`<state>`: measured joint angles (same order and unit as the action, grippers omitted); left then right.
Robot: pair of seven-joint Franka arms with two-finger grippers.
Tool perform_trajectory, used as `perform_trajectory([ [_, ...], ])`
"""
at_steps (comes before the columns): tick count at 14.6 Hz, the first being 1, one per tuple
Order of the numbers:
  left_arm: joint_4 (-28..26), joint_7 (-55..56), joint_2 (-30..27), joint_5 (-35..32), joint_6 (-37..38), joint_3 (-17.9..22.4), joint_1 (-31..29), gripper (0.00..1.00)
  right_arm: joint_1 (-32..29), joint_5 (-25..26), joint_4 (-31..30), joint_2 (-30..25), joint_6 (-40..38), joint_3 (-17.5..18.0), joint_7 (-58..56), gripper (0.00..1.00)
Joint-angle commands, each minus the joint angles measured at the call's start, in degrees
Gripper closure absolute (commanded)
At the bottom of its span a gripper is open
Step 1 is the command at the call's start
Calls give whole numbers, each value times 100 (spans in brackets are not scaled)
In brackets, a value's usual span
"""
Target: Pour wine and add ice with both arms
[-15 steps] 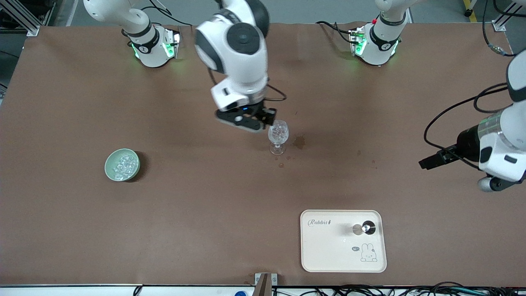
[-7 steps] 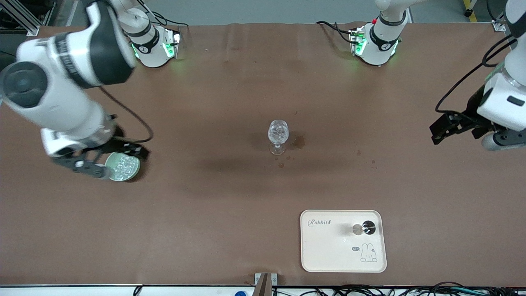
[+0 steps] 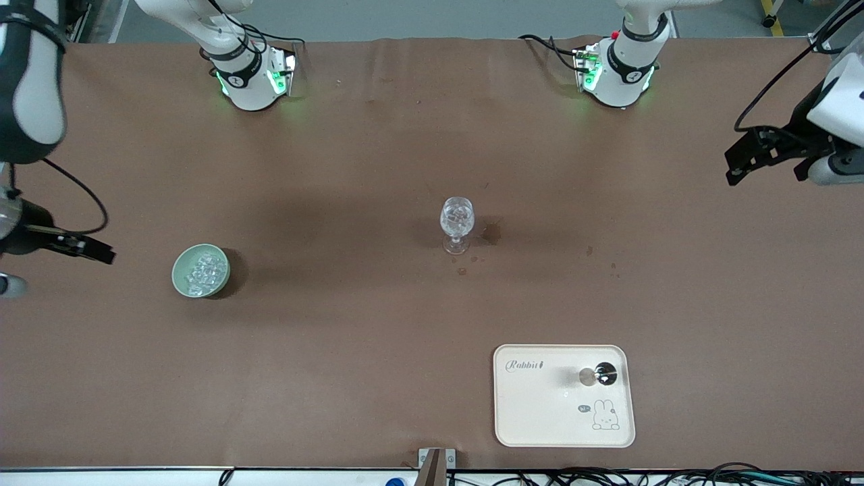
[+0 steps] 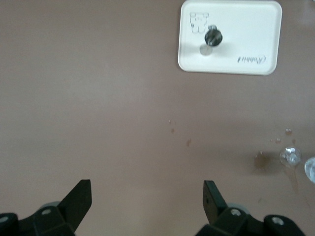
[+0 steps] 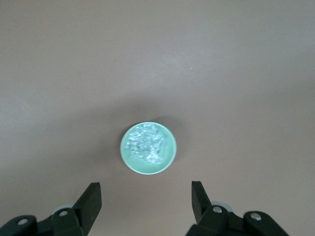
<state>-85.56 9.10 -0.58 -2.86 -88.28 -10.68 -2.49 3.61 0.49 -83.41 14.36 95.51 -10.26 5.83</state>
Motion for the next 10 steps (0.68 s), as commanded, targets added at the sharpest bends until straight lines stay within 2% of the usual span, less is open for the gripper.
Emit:
perform_trajectory([
  [1, -750, -224, -600, 137, -137, 162, 64, 0, -211, 74, -491, -424, 47, 156, -406, 18],
  [3, -988, -215, -785, 145, -181, 162, 64, 0, -194, 82, -824, -766, 38, 156, -416, 18],
  [6, -1050, -154, -882, 146, -137, 101, 38, 0, -132, 82, -1159, -1224, -163, 200, -425, 18],
  [10, -980, -180, -803, 146, -102, 101, 46, 0, 17, 91, -1090, -1427, -497, 200, -985, 16],
])
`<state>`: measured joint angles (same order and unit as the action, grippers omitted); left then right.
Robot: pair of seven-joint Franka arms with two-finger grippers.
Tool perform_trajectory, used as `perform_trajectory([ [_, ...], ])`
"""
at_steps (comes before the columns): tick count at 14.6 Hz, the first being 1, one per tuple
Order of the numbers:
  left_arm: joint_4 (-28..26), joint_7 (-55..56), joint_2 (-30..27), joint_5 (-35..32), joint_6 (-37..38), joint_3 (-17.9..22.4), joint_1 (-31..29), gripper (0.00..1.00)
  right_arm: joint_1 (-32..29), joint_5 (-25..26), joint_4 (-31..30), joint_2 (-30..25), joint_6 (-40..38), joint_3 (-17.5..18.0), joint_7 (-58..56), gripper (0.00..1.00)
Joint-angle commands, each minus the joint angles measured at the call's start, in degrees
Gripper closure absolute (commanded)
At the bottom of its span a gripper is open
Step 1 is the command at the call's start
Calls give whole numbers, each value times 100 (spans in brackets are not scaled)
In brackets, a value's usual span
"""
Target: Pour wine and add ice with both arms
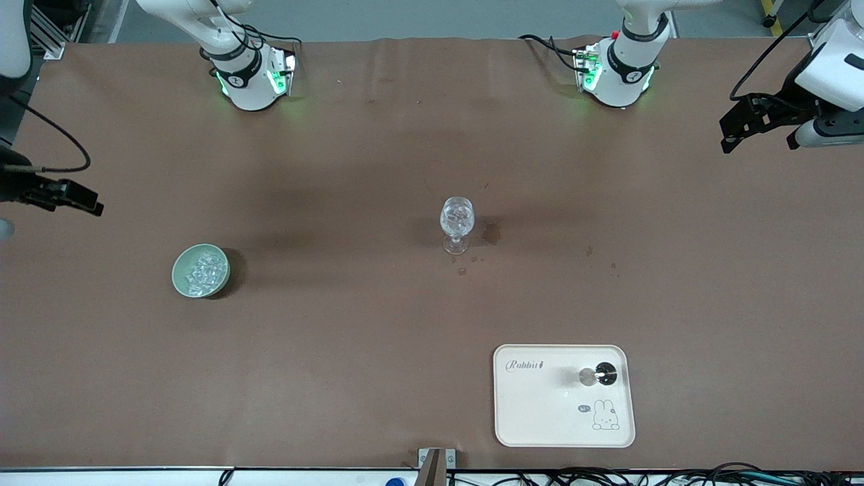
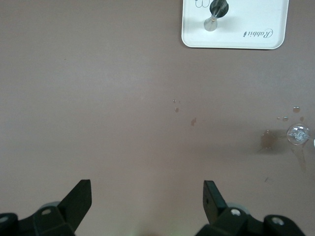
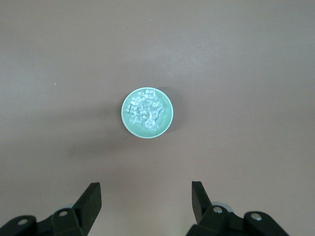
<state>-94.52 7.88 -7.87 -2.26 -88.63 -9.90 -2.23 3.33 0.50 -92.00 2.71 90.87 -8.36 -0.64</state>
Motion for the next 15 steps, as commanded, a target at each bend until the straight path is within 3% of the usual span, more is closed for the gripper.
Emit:
perform_trajectory([
  [1, -84, -93, -66, 85, -67, 24, 20, 0, 28, 99, -144, -253, -104, 10, -541, 16],
  [6, 48, -111, 5, 94, 29, 15, 29, 0, -25, 152, 234, -209, -114, -34, -894, 12],
  [8, 39, -120, 22, 225, 56, 15, 29, 0, -42, 240, 366, -192, -131, -34, -868, 2],
  [13, 48, -120, 22, 226, 65, 15, 29, 0, -192, 205, 270, -200, -131, -34, -903, 0],
  [15, 39, -128, 22, 226, 65, 15, 29, 0, -201, 205, -36, -261, -52, -34, -912, 0],
])
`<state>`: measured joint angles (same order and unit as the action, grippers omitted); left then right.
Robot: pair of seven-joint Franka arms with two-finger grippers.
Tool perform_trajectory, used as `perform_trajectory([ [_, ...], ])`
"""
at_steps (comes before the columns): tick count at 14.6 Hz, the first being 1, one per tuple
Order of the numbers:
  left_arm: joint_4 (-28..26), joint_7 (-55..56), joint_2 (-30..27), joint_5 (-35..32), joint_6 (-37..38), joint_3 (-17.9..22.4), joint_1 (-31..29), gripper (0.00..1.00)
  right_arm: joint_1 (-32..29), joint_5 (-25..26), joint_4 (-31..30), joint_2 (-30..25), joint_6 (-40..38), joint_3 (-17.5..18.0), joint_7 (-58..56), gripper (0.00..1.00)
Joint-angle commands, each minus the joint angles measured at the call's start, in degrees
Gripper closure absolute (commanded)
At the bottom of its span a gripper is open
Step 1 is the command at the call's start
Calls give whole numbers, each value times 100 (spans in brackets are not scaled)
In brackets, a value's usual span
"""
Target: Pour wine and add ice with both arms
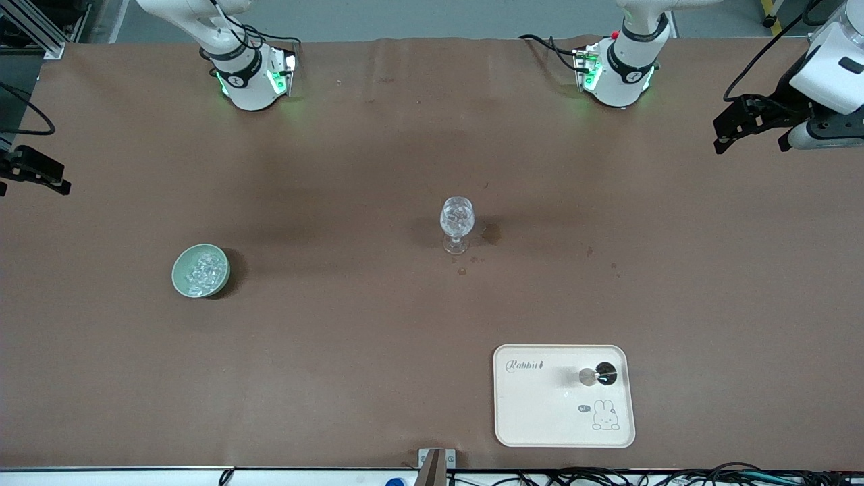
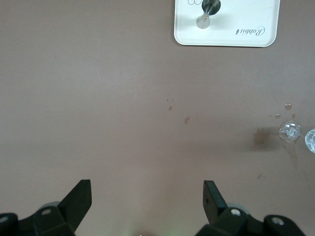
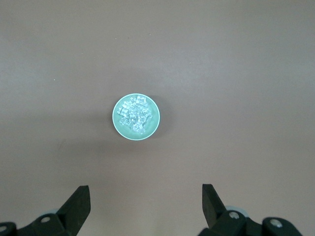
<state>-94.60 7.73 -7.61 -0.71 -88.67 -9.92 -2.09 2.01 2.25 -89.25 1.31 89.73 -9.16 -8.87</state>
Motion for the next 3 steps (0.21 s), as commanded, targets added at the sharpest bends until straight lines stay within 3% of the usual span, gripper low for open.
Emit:
perform_trajectory([
  [1, 47, -166, -3, 71, 69, 16, 16, 0, -130, 30, -338, -140, 54, 46, -88, 0],
  [3, 47, -246, -3, 71, 69, 16, 7, 0, -175, 30, -347, -149, 54, 46, -97, 0],
])
